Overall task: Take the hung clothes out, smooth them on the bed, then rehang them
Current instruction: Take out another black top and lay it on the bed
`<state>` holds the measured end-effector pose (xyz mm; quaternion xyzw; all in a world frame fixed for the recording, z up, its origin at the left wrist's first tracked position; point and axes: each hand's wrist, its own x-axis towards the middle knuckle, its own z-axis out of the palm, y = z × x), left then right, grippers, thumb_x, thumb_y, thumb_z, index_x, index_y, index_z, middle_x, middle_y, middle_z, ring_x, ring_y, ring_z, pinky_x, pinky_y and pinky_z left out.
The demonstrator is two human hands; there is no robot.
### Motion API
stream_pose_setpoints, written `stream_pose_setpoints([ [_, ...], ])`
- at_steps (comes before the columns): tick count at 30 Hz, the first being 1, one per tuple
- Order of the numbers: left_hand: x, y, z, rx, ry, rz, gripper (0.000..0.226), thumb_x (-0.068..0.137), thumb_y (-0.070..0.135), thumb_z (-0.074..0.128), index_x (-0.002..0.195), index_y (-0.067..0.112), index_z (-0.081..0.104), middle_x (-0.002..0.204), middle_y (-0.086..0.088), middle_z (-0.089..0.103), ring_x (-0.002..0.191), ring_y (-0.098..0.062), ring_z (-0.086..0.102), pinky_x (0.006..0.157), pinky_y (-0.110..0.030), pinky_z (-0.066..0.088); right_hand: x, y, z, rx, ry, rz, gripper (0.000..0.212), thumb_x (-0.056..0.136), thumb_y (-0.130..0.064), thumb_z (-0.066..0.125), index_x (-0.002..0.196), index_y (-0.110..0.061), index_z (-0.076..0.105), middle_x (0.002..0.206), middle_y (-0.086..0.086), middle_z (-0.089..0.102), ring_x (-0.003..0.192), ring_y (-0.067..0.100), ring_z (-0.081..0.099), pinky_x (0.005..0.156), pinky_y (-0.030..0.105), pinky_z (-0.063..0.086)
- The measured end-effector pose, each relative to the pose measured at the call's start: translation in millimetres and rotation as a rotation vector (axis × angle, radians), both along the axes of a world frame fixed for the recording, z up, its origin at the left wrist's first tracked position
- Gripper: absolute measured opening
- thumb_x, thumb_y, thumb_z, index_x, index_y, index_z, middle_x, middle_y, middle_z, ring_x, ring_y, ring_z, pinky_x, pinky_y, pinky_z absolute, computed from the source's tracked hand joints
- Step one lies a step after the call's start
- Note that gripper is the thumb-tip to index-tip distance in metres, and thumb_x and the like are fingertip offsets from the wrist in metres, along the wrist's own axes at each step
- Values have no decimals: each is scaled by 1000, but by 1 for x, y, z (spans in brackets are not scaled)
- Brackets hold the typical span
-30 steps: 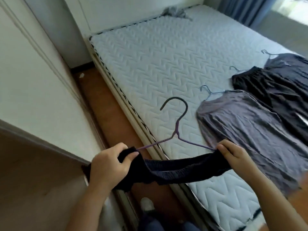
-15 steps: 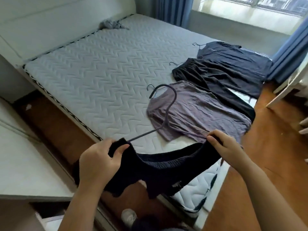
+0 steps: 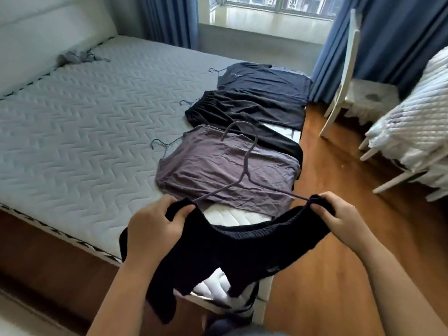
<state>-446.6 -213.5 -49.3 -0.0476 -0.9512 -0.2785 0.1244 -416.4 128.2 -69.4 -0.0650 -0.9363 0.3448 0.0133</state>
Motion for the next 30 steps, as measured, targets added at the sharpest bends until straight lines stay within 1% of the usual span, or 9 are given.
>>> stream_pose_setpoints([
  [3,-19,1,-9,-1,-67,-90,29,76,38,70,73,10,62,60,-9,64,62,-33,60,53,-31,38,9,-1,-11,-36,-61,-85,12,87,-22,58,89,-10,62,80,-1,63,77,17,57,64,18,40],
  [6,-26,-9,-18,15,-156,-126,23,79,34,67,80,12,62,72,-10,67,76,-34,61,64,-37,44,5,-7,-20,-77,-102,-105,9,86,-22,61,84,-13,61,78,-1,65,75,10,58,61,13,41],
  [10,-15,-24,-29,69,-251,-100,17,82,31,63,83,14,60,74,-5,66,76,-30,61,67,-40,46,-10,-12,-27,-91,-82,-85,8,84,-20,63,81,-14,59,77,-7,62,76,4,56,59,14,40],
  [14,7,-22,-34,109,-269,-113,23,78,40,54,87,19,58,78,4,64,77,-19,60,69,-34,46,-22,-4,-37,-183,-74,-70,14,84,-19,63,74,-24,55,75,-10,60,74,5,55,62,21,39],
  [17,15,-9,-38,37,-262,-102,32,77,43,48,90,16,58,81,2,63,79,-21,60,69,-31,43,-32,13,-45,-209,-74,-43,15,84,-19,63,73,-25,55,74,-9,60,73,10,55,63,25,39],
  [20,19,20,-41,-125,-208,-86,45,77,54,36,87,14,56,77,-2,62,72,-24,59,64,-36,46,-42,41,-52,-222,-88,6,8,85,-18,62,78,-15,58,75,-5,60,73,11,55,63,23,39],
  [22,23,50,-41,-167,-178,-66,45,78,52,36,84,12,55,73,-3,61,69,-26,59,61,-36,46,-49,68,-55,-242,-91,44,9,86,-18,62,77,-19,58,76,-6,61,73,8,55,62,18,38],
  [27,35,153,-38,-110,-205,58,44,78,50,35,87,11,51,71,-1,58,73,-31,60,60,-33,35,-69,163,-59,-192,-91,137,11,85,-15,63,76,-18,58,72,-6,60,70,6,54,60,8,37],
  [30,27,223,-45,-84,-261,41,39,77,45,38,91,10,50,71,-3,57,76,-34,60,59,-33,33,-75,228,-58,-173,-104,144,17,85,-14,62,72,-23,56,72,-5,61,71,8,56,60,13,38],
])
